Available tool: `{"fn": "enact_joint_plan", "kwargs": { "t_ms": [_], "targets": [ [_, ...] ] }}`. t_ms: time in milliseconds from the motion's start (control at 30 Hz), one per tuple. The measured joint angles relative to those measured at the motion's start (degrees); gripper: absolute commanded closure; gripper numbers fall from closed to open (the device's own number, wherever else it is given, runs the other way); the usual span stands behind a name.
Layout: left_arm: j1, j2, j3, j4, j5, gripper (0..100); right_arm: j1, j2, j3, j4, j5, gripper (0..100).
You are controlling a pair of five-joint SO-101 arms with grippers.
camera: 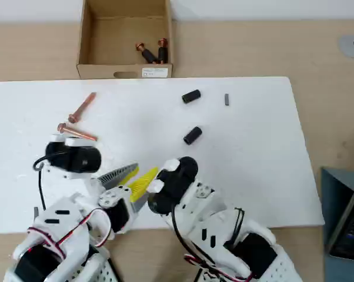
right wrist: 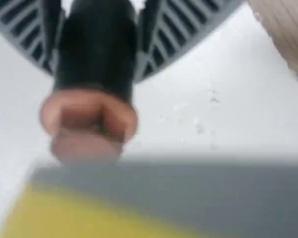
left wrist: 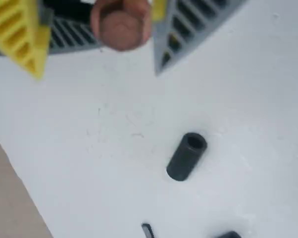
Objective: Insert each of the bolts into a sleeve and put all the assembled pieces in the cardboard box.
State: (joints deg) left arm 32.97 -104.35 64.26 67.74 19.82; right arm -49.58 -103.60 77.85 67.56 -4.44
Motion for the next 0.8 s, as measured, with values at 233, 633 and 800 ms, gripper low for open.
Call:
{"fn": "enact_joint_plan", "kwargs": {
  "t_ms": [233,633,800],
  "targets": [
    [-7.8,0.0,-5.3,1.8,-2.7,99,0.0,0.0,0.0,0.0,0.0,98.9],
    [-30.0,0.0,5.5,2.3,-21.2,98,5.0,0.0,0.0,0.0,0.0,98.9],
    [-38.4,0.2,17.3,-2.2,-24.2,98,11.1,0.0,0.0,0.0,3.7,98.9]
  ]
}}
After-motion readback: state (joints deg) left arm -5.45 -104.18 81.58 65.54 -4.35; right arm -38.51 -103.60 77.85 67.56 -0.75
